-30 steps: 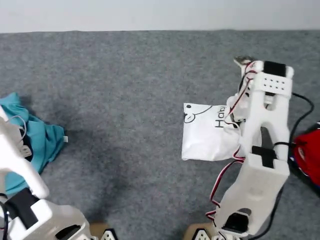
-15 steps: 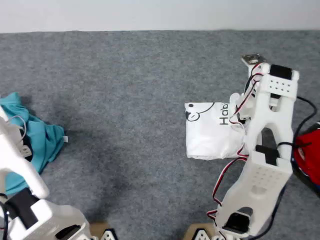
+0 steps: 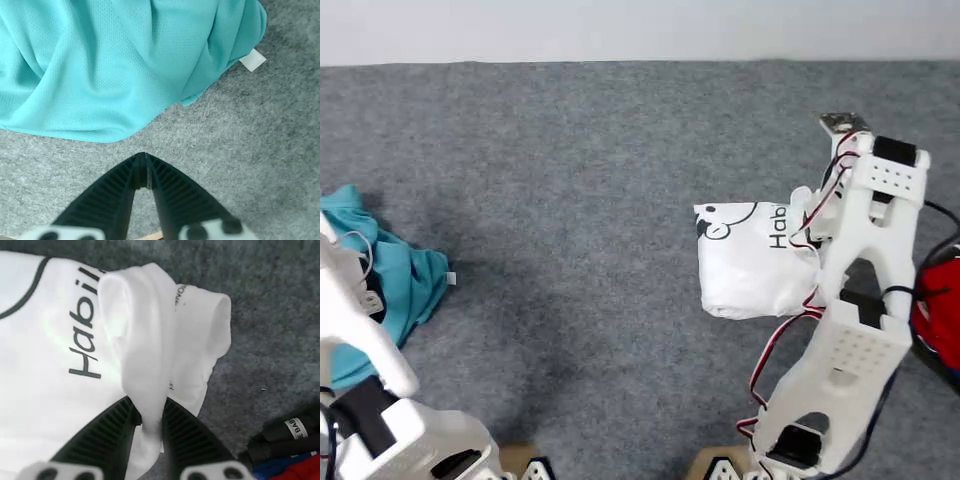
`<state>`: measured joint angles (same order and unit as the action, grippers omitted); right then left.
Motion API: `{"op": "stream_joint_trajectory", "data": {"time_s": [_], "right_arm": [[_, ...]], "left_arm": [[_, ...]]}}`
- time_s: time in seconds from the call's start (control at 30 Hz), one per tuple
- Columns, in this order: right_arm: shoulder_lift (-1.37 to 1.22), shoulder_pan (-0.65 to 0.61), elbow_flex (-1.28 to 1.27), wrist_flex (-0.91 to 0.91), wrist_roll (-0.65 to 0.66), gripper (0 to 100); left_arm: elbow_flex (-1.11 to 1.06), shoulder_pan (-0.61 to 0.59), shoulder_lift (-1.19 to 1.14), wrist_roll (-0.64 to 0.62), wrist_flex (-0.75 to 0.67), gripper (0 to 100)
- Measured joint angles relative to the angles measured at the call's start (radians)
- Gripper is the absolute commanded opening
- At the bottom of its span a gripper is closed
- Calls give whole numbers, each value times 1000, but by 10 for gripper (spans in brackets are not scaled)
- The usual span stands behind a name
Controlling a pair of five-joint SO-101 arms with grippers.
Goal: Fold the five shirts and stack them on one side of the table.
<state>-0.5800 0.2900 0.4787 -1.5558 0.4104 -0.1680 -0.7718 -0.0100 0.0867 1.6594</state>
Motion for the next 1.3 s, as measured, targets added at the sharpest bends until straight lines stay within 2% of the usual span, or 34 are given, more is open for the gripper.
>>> {"op": "stream_joint_trajectory", "data": {"time_s": [0.33,0.57,0.67,0.97,1.03,1.3], "right_arm": [[0,31,6,6,0,19],[0,31,6,52,0,219],[-2,31,49,31,0,246],[68,20,124,-190,0,244],[97,6,124,-195,0,243],[170,-46,-40,-196,0,32]], "left_arm": [[0,0,0,0,0,4],[0,0,0,0,0,4],[0,0,0,0,0,4],[0,0,0,0,0,4],[0,0,0,0,2,4],[61,0,0,0,60,4]]}}
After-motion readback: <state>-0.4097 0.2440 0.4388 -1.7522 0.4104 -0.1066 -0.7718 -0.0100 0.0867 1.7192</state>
